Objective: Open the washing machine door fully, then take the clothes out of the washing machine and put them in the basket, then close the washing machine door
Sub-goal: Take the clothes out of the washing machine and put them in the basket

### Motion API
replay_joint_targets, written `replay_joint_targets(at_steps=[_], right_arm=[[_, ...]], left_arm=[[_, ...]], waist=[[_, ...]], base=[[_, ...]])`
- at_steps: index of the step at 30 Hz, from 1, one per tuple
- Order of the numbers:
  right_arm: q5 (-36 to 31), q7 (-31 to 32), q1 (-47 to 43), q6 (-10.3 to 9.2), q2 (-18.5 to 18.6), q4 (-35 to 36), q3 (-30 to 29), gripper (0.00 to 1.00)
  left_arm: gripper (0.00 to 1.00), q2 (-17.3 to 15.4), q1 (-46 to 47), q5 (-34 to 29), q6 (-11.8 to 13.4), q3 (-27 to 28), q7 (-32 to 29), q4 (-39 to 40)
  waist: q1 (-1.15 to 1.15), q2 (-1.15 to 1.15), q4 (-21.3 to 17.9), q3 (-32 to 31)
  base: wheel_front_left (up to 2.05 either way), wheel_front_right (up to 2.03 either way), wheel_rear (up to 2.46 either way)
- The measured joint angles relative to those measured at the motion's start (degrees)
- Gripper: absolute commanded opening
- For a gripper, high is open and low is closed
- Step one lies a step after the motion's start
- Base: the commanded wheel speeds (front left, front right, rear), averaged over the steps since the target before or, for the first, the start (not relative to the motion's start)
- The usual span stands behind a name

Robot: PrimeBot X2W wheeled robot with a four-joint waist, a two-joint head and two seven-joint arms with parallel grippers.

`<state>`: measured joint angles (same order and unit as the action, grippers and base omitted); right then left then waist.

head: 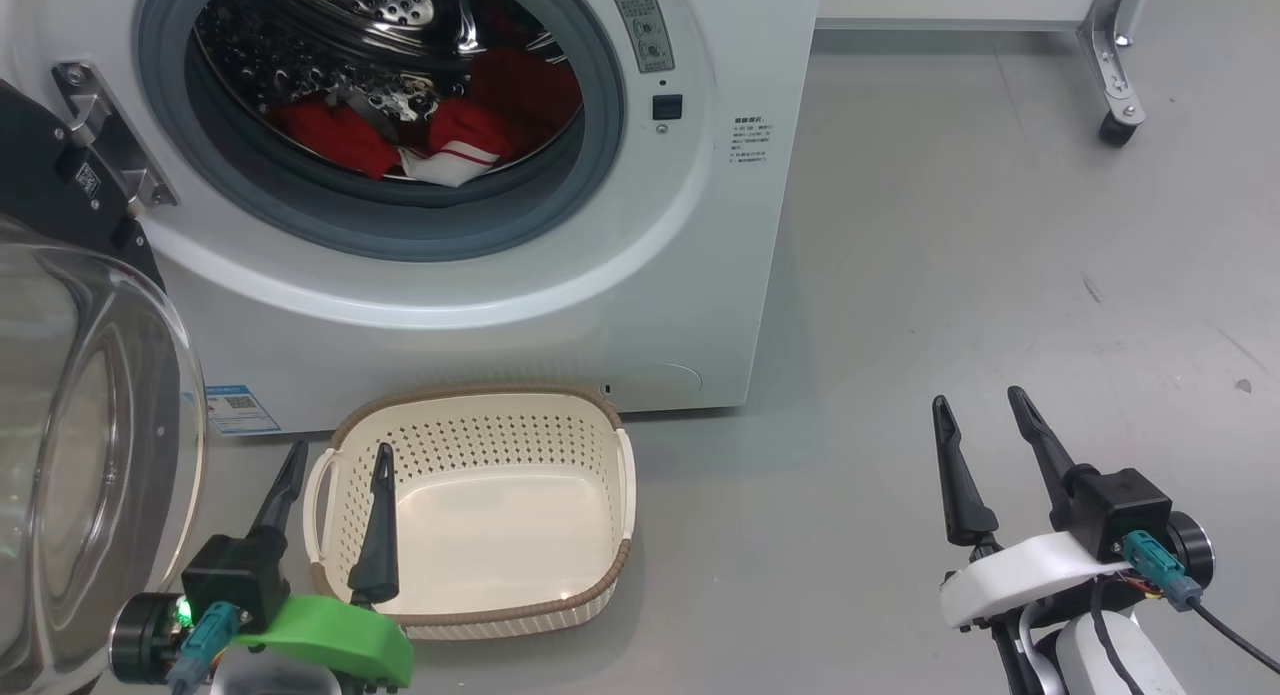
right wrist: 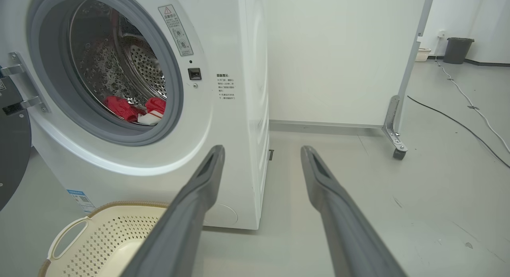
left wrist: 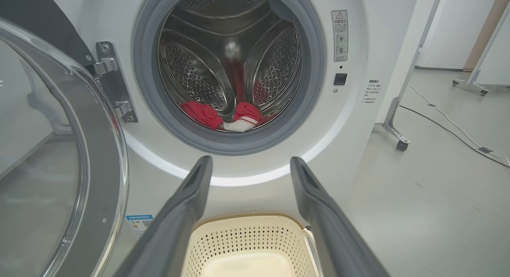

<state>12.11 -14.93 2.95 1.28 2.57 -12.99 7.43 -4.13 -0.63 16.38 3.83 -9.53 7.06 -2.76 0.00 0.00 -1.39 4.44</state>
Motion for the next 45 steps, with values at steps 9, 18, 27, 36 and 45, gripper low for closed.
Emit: replay_joint_targets(at_steps=[9, 18, 27, 36, 45], right_arm=[[0.01, 0.0, 0.01, 0.0, 0.0, -0.01, 0.04, 1.0], [0.05, 0.0, 0.01, 0.0, 0.0, -0.03, 0.19, 1.0], [0.07, 0.0, 0.01, -0.02, 0.0, -0.08, 0.33, 1.0], [0.07, 0.0, 0.07, -0.43, 0.0, 0.57, 0.46, 1.0], [0.03, 0.0, 1.48, -0.42, 0.01, 2.37, 0.47, 1.0]], left_arm=[[1.0, 0.0, 0.01, 0.0, 0.18, 0.0, -0.01, -0.18], [1.0, 0.01, 0.01, 0.0, 0.44, -0.03, -0.43, -0.41], [1.0, 0.02, 0.01, -0.07, 0.48, -0.04, -0.45, -0.49], [1.0, 0.03, 0.07, -0.05, 0.46, -0.7, -1.12, -0.27], [1.0, 0.19, 3.46, 0.03, -0.14, -2.07, -2.96, -0.88]], waist=[[0.0, 0.0, 0.08, 0.18], [0.0, 0.0, 0.11, 0.12], [0.0, 0.0, 0.1, 0.21], [0.0, 0.0, -0.07, 1.44], [0.0, 0.0, -0.36, 5.29]], base=[[0.44, -0.44, 0.0], [0.1, -0.1, 0.0], [0.0, 0.0, 0.0], [0.0, 0.0, 0.0], [0.0, 0.0, 0.0]])
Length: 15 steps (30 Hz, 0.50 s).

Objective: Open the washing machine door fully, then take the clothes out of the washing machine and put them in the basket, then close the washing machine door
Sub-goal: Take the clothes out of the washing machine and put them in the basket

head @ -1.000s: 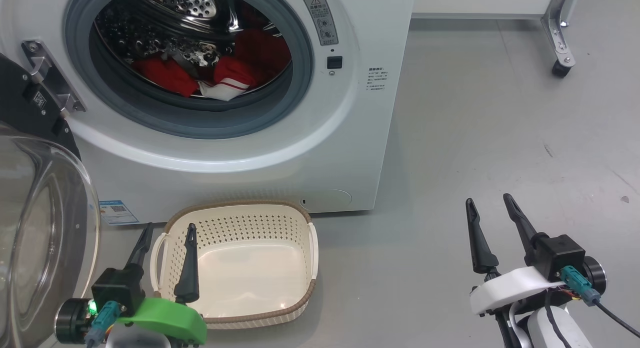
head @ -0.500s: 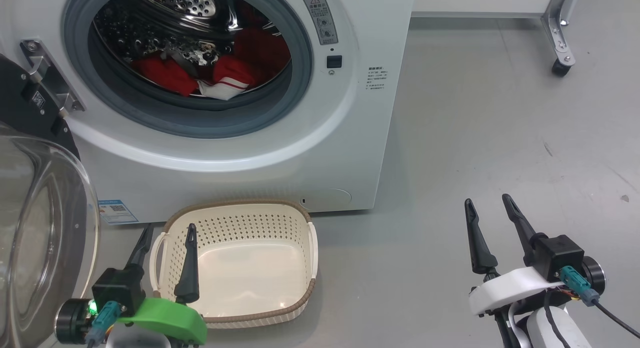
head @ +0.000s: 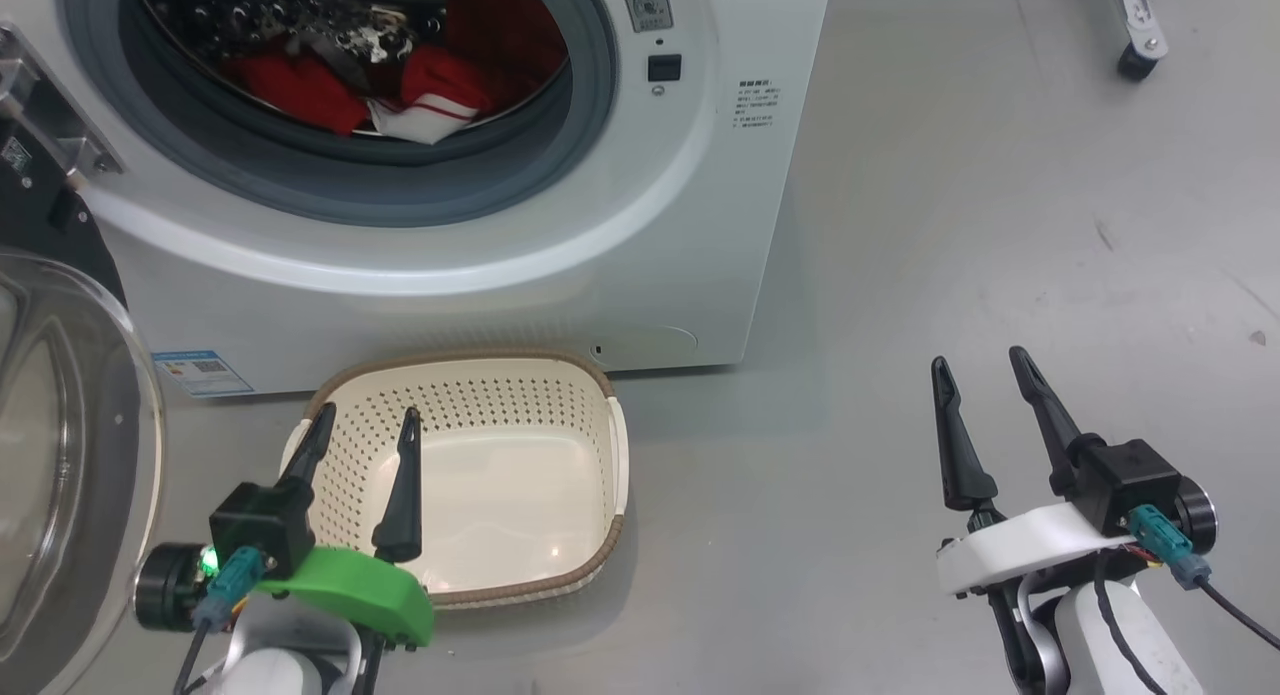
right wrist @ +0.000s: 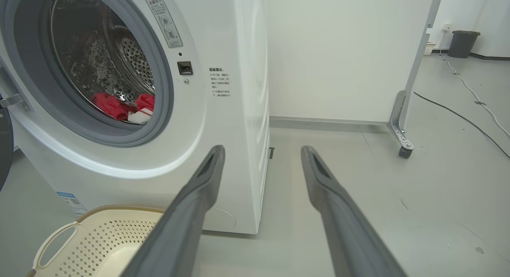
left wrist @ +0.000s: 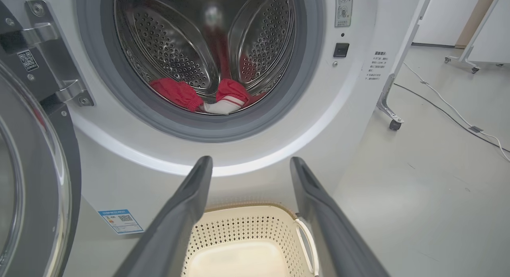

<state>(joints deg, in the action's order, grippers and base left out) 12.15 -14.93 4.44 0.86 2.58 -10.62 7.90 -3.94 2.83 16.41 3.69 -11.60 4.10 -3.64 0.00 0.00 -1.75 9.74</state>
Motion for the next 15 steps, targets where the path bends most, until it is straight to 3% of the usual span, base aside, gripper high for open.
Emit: replay_joint_targets(at_steps=[9, 15], right_arm=[[-0.1, 0.0, 3.8, 0.09, 0.01, 2.03, 1.53, 1.0], [0.57, 0.0, 6.64, 0.24, 0.04, 3.31, 2.87, 1.0]], left_arm=[[1.0, 0.68, 9.75, 0.26, -1.03, -1.21, -2.65, -4.44], [1.0, 1.05, 17.27, 4.13, -2.05, 0.12, -5.92, -8.02]], waist=[[0.0, 0.0, -0.95, 6.42], [0.0, 0.0, -2.29, 11.06]], base=[[0.0, 0.0, 0.0], [0.0, 0.0, 0.0]])
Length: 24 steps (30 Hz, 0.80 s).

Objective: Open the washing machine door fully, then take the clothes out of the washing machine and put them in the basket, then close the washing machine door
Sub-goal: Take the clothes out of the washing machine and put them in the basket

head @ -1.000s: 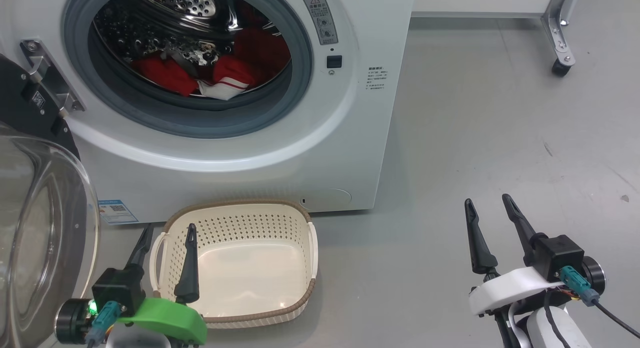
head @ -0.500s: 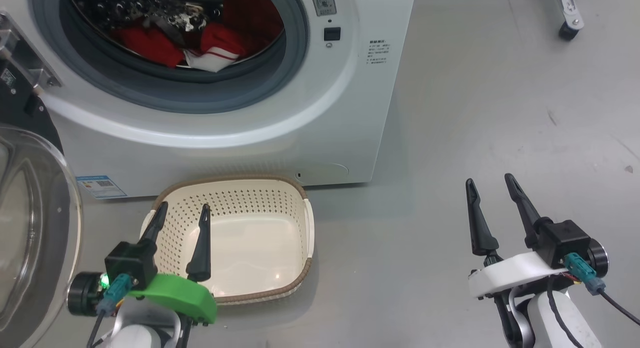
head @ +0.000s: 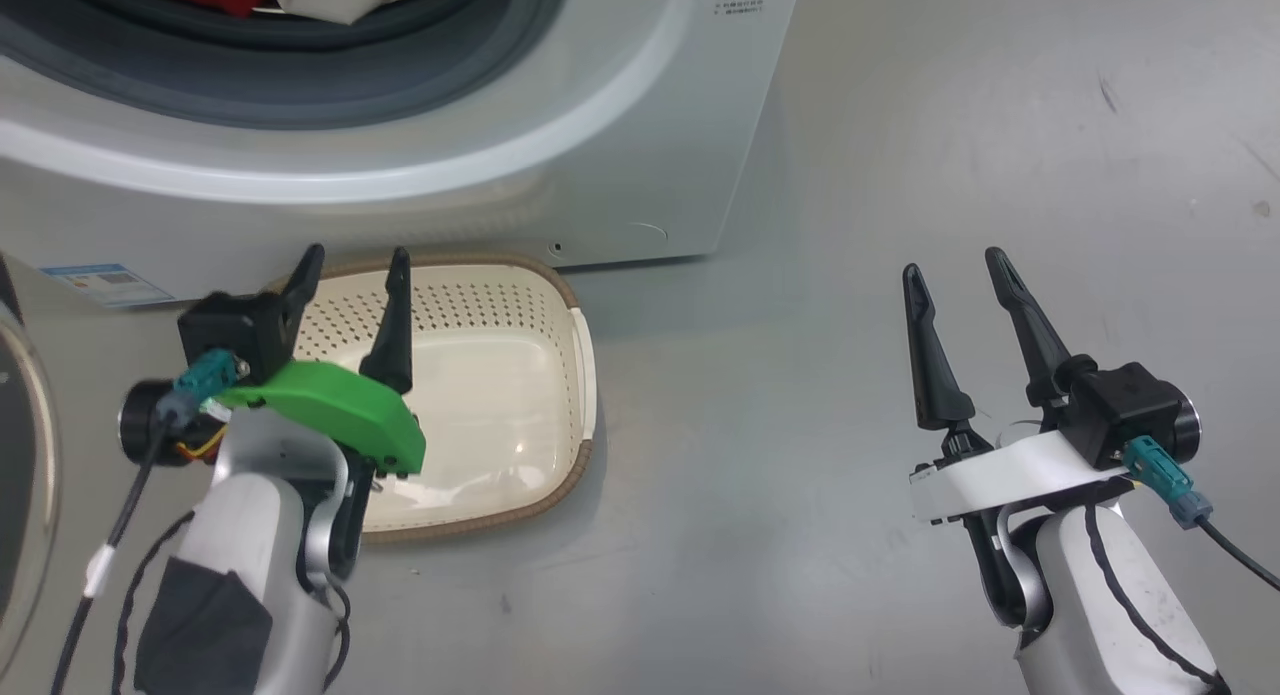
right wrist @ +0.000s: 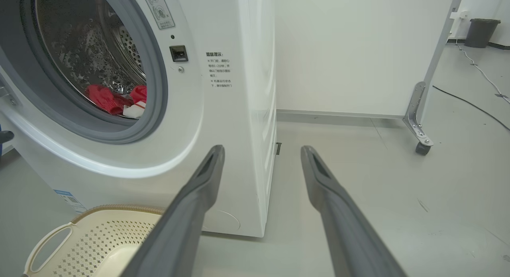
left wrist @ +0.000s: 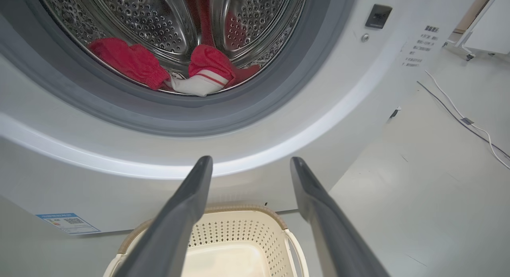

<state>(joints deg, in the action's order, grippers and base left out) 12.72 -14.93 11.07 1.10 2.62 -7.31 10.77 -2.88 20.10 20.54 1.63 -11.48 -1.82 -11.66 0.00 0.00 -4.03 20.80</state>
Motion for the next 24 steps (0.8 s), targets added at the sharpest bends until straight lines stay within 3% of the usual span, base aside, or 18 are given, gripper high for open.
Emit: replay_joint_targets(at_steps=[6, 24], right_arm=[[2.24, 0.0, 2.86, -0.04, 0.04, 1.02, 2.22, 1.0], [10.35, 0.0, 11.7, -1.74, 0.2, 3.61, 9.38, 1.0]], left_arm=[[1.0, -0.66, 8.55, 0.83, -0.93, 1.33, -5.08, -4.15], [1.0, -11.88, 31.65, 0.47, -2.05, 6.93, -14.01, -10.34]], waist=[[0.0, 0.0, -1.85, 4.75], [0.01, 0.0, -10.8, 17.24]], base=[[0.0, 0.0, 0.0], [0.0, 0.0, 0.0]])
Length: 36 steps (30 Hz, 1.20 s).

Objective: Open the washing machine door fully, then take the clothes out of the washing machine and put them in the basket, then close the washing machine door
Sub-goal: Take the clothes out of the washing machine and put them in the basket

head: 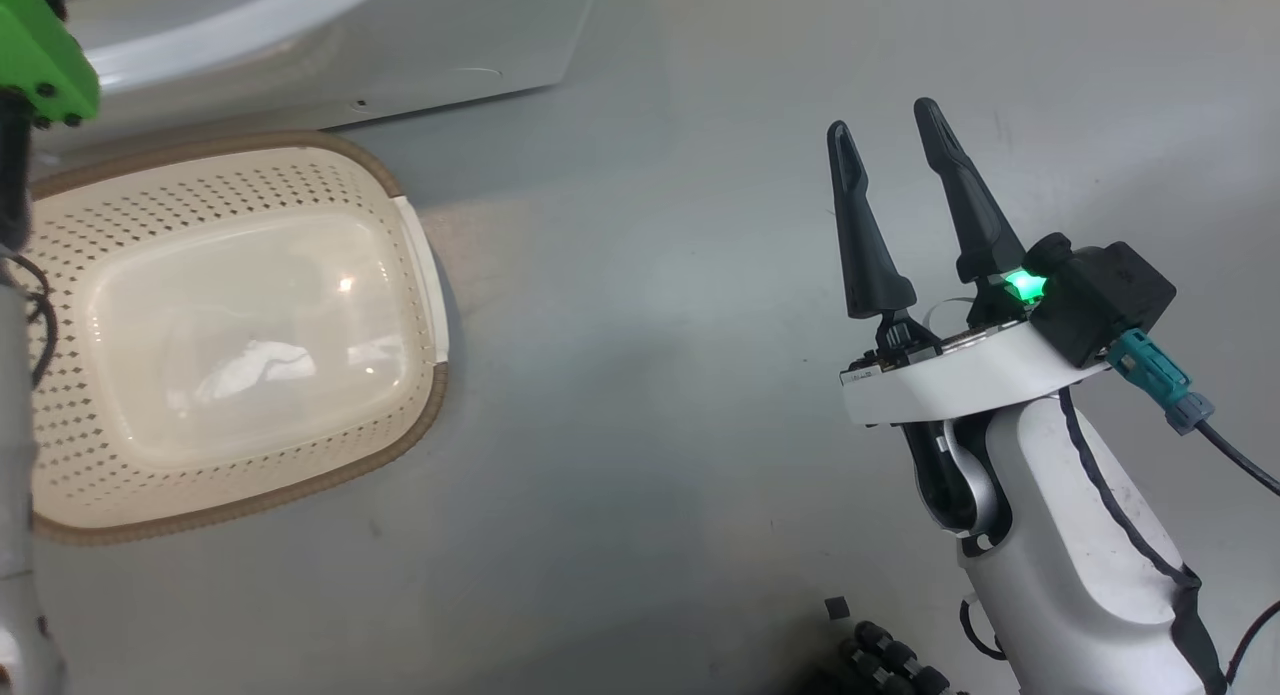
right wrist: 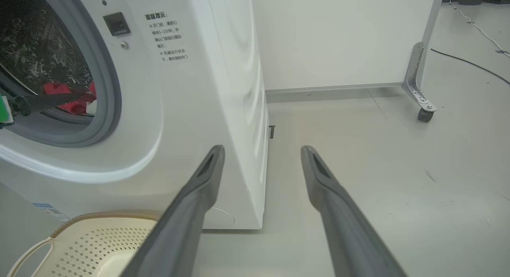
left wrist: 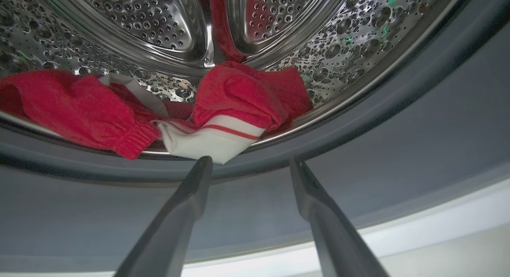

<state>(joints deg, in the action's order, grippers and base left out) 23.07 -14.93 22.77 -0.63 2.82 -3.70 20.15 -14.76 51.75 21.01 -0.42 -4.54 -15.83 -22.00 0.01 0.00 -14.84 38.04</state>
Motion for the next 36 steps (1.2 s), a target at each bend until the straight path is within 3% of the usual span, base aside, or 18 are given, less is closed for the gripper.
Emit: replay_joint_targets(at_steps=[16, 28, 31, 32, 36], right_arm=[[3.55, 0.0, 1.48, -1.62, -0.05, 0.3, 3.76, 1.0], [3.82, 0.0, 2.02, -2.48, -0.13, 0.4, 4.14, 1.0], [3.83, -0.01, 2.15, -2.48, -0.14, 0.36, 4.24, 1.0], [3.85, -0.01, 2.27, -2.48, -0.14, 0.33, 4.27, 1.0], [3.98, -0.01, 2.66, -2.55, -0.14, 0.33, 4.52, 1.0]], left_arm=[[1.0, -5.75, 11.2, -1.91, -0.43, 3.7, 1.85, -5.71], [0.98, -8.03, 14.55, -4.47, 0.23, 2.53, 0.05, -12.54], [0.07, -8.37, 15.23, -5.45, 1.36, 2.23, -0.76, -13.71], [0.0, -8.34, 15.38, -5.59, 1.52, 2.16, -0.75, -14.04], [0.0, -8.23, 16.23, -6.06, 1.71, 1.41, -0.07, -14.73]], waist=[[-0.01, 0.0, -8.24, 5.38], [-0.01, 0.0, -10.14, 7.13], [-0.01, 0.0, -10.06, 7.16], [-0.01, 0.0, -10.01, 7.15], [-0.01, 0.0, -9.75, 7.09]], base=[[0.0, 0.0, 0.0], [0.0, 0.0, 0.0], [0.0, 0.0, 0.0], [0.0, 0.0, 0.0], [0.0, 0.0, 0.0]])
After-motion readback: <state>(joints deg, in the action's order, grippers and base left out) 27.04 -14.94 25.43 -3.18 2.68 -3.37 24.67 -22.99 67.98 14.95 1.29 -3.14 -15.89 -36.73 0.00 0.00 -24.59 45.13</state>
